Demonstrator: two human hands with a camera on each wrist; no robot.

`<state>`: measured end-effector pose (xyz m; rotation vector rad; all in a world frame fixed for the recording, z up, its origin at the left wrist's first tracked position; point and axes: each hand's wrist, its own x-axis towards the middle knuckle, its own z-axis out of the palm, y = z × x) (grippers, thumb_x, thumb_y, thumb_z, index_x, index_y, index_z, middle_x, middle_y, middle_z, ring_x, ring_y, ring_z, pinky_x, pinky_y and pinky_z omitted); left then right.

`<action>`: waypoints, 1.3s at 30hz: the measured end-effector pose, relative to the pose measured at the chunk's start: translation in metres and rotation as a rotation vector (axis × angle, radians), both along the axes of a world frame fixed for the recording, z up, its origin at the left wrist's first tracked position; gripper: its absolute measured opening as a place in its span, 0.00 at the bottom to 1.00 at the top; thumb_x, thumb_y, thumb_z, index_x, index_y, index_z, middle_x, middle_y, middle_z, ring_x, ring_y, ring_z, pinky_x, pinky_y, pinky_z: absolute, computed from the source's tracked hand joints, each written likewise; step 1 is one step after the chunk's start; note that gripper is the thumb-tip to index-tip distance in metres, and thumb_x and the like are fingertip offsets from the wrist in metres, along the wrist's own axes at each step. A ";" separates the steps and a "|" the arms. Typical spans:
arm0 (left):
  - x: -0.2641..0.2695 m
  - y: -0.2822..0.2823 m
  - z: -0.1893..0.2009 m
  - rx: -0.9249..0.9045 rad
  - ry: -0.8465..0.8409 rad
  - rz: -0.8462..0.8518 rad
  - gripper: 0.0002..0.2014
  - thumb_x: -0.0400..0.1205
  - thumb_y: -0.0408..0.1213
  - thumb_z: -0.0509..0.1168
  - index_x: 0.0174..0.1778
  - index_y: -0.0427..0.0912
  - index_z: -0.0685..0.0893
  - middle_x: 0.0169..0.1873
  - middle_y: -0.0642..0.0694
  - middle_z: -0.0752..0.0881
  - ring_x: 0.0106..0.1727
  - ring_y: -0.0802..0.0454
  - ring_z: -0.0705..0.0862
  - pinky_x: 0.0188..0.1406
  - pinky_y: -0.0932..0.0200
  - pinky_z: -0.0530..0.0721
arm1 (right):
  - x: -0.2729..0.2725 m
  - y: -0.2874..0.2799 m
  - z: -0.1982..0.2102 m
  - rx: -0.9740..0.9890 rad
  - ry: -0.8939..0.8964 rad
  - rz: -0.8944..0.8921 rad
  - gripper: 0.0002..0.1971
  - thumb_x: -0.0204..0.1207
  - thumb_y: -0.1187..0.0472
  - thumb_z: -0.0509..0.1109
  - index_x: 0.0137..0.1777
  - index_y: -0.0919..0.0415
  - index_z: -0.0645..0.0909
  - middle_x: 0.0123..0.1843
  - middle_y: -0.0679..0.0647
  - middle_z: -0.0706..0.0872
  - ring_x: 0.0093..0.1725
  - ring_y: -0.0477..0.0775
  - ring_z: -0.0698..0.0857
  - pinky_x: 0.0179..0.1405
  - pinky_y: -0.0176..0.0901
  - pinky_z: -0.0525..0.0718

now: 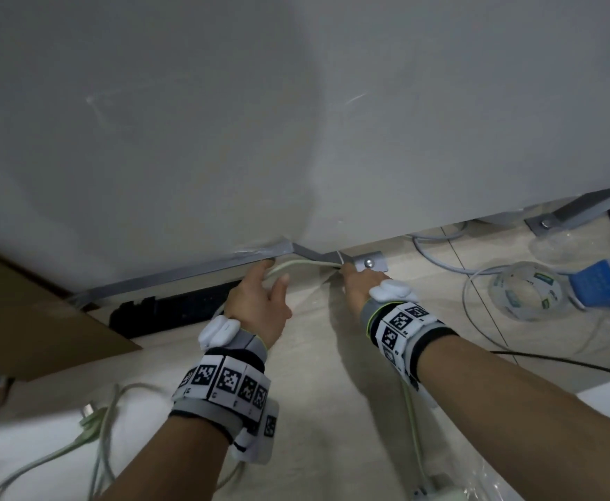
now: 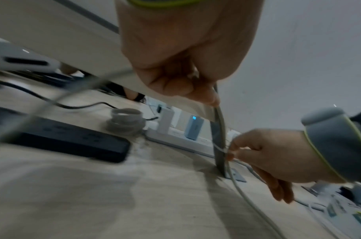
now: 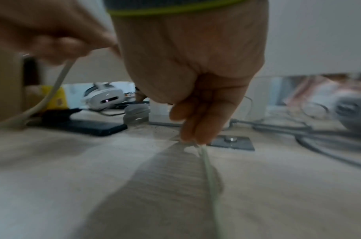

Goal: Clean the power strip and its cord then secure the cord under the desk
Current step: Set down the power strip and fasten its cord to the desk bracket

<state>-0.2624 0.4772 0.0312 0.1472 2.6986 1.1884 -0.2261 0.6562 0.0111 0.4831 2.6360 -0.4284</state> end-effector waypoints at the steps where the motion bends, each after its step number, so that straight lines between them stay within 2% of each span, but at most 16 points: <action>1: 0.001 -0.012 0.002 -0.029 -0.008 0.014 0.21 0.82 0.49 0.64 0.71 0.56 0.73 0.24 0.51 0.88 0.36 0.52 0.89 0.49 0.50 0.87 | 0.002 -0.002 0.000 -0.050 -0.003 -0.054 0.17 0.84 0.62 0.55 0.71 0.62 0.69 0.63 0.65 0.82 0.59 0.67 0.82 0.54 0.53 0.79; 3: 0.005 -0.046 0.004 -0.071 0.030 0.060 0.22 0.80 0.49 0.65 0.71 0.56 0.72 0.29 0.48 0.88 0.37 0.47 0.88 0.49 0.48 0.87 | 0.009 -0.010 0.001 -0.062 0.023 -0.144 0.23 0.84 0.57 0.58 0.77 0.64 0.63 0.66 0.66 0.80 0.62 0.67 0.81 0.58 0.53 0.77; 6: 0.024 -0.124 -0.001 -0.145 0.028 0.204 0.22 0.81 0.49 0.65 0.71 0.53 0.72 0.25 0.50 0.84 0.33 0.49 0.84 0.44 0.51 0.84 | 0.030 -0.041 0.008 0.074 0.076 -0.187 0.38 0.82 0.44 0.57 0.82 0.62 0.44 0.57 0.64 0.85 0.52 0.66 0.85 0.49 0.53 0.80; 9: 0.046 -0.204 -0.016 -0.300 -0.012 0.341 0.16 0.81 0.48 0.65 0.63 0.50 0.80 0.38 0.51 0.86 0.43 0.46 0.83 0.50 0.49 0.81 | 0.048 -0.084 0.024 0.065 0.207 -0.057 0.27 0.81 0.42 0.56 0.72 0.57 0.56 0.50 0.60 0.86 0.44 0.65 0.86 0.39 0.50 0.76; 11: 0.057 -0.241 -0.024 -0.351 -0.003 0.377 0.13 0.81 0.46 0.65 0.58 0.46 0.84 0.51 0.44 0.87 0.52 0.41 0.83 0.56 0.47 0.81 | 0.053 -0.117 0.029 0.035 0.226 0.104 0.19 0.80 0.42 0.57 0.63 0.54 0.63 0.50 0.57 0.86 0.45 0.64 0.85 0.40 0.49 0.76; 14: 0.072 -0.275 -0.022 -0.414 0.151 0.431 0.10 0.79 0.43 0.67 0.54 0.46 0.86 0.55 0.39 0.85 0.55 0.35 0.79 0.57 0.44 0.78 | 0.058 -0.170 0.017 0.005 0.085 0.379 0.18 0.80 0.41 0.57 0.60 0.53 0.72 0.55 0.56 0.85 0.50 0.63 0.84 0.47 0.51 0.81; 17: 0.089 -0.301 -0.023 -0.588 0.150 0.473 0.29 0.72 0.53 0.72 0.68 0.52 0.75 0.67 0.41 0.77 0.66 0.35 0.73 0.62 0.39 0.72 | 0.067 -0.210 0.004 -0.025 -0.066 0.538 0.23 0.80 0.46 0.61 0.72 0.49 0.66 0.67 0.56 0.77 0.59 0.64 0.81 0.53 0.53 0.81; 19: 0.096 -0.322 -0.026 -0.681 -0.093 0.440 0.46 0.68 0.63 0.70 0.79 0.55 0.58 0.77 0.40 0.65 0.76 0.36 0.62 0.71 0.36 0.65 | 0.072 -0.226 0.000 -0.038 -0.056 0.645 0.29 0.79 0.56 0.64 0.78 0.48 0.58 0.73 0.57 0.68 0.64 0.64 0.77 0.54 0.52 0.80; 21: 0.097 -0.338 -0.033 -0.769 -0.358 0.346 0.52 0.67 0.69 0.65 0.81 0.57 0.45 0.81 0.40 0.57 0.80 0.37 0.57 0.75 0.35 0.63 | 0.077 -0.230 -0.005 0.016 -0.011 0.736 0.32 0.78 0.64 0.63 0.79 0.50 0.56 0.79 0.60 0.58 0.69 0.64 0.70 0.58 0.53 0.77; 22: 0.098 -0.347 -0.036 -0.807 -0.457 0.290 0.52 0.66 0.71 0.63 0.81 0.58 0.45 0.81 0.41 0.59 0.79 0.37 0.61 0.73 0.36 0.67 | 0.078 -0.233 -0.009 0.053 0.010 0.772 0.30 0.78 0.66 0.61 0.79 0.52 0.57 0.81 0.61 0.54 0.70 0.64 0.68 0.60 0.53 0.75; 24: 0.093 -0.360 -0.044 -0.827 -0.510 0.206 0.42 0.66 0.71 0.60 0.74 0.60 0.58 0.72 0.44 0.71 0.69 0.39 0.74 0.63 0.39 0.77 | 0.079 -0.237 -0.016 0.107 0.039 0.821 0.25 0.81 0.65 0.57 0.77 0.55 0.62 0.82 0.61 0.53 0.70 0.64 0.67 0.60 0.53 0.73; 26: 0.084 -0.364 -0.048 -0.730 -0.466 0.183 0.23 0.70 0.69 0.54 0.55 0.62 0.70 0.58 0.46 0.82 0.55 0.41 0.82 0.56 0.43 0.80 | 0.075 -0.242 -0.020 0.147 0.022 0.837 0.20 0.82 0.64 0.56 0.73 0.59 0.66 0.79 0.61 0.59 0.68 0.63 0.68 0.57 0.51 0.72; 27: 0.080 -0.363 -0.050 -0.712 -0.459 0.121 0.20 0.72 0.68 0.52 0.49 0.59 0.73 0.52 0.47 0.85 0.50 0.42 0.83 0.56 0.44 0.81 | 0.072 -0.243 -0.020 0.171 -0.006 0.839 0.18 0.81 0.64 0.56 0.71 0.61 0.67 0.76 0.62 0.63 0.67 0.62 0.68 0.55 0.50 0.72; 31: 0.066 -0.352 -0.052 -0.862 -0.316 -0.054 0.18 0.77 0.59 0.60 0.57 0.53 0.72 0.58 0.47 0.77 0.58 0.44 0.77 0.58 0.48 0.77 | 0.063 -0.244 -0.022 0.245 -0.077 0.849 0.16 0.79 0.69 0.57 0.67 0.63 0.71 0.65 0.62 0.72 0.65 0.62 0.70 0.53 0.50 0.70; 35: 0.057 -0.358 -0.060 -0.916 -0.217 0.065 0.22 0.78 0.56 0.59 0.64 0.50 0.67 0.64 0.45 0.73 0.65 0.43 0.72 0.64 0.48 0.69 | 0.054 -0.243 -0.022 0.267 -0.102 0.908 0.16 0.79 0.68 0.57 0.66 0.60 0.73 0.65 0.59 0.74 0.66 0.62 0.69 0.60 0.50 0.69; 39: 0.047 -0.353 -0.070 -0.838 -0.290 0.038 0.11 0.85 0.53 0.48 0.48 0.53 0.70 0.52 0.47 0.81 0.51 0.44 0.79 0.51 0.50 0.73 | 0.050 -0.238 -0.021 0.219 -0.015 0.947 0.14 0.77 0.67 0.60 0.62 0.59 0.77 0.61 0.57 0.78 0.64 0.60 0.70 0.59 0.48 0.65</action>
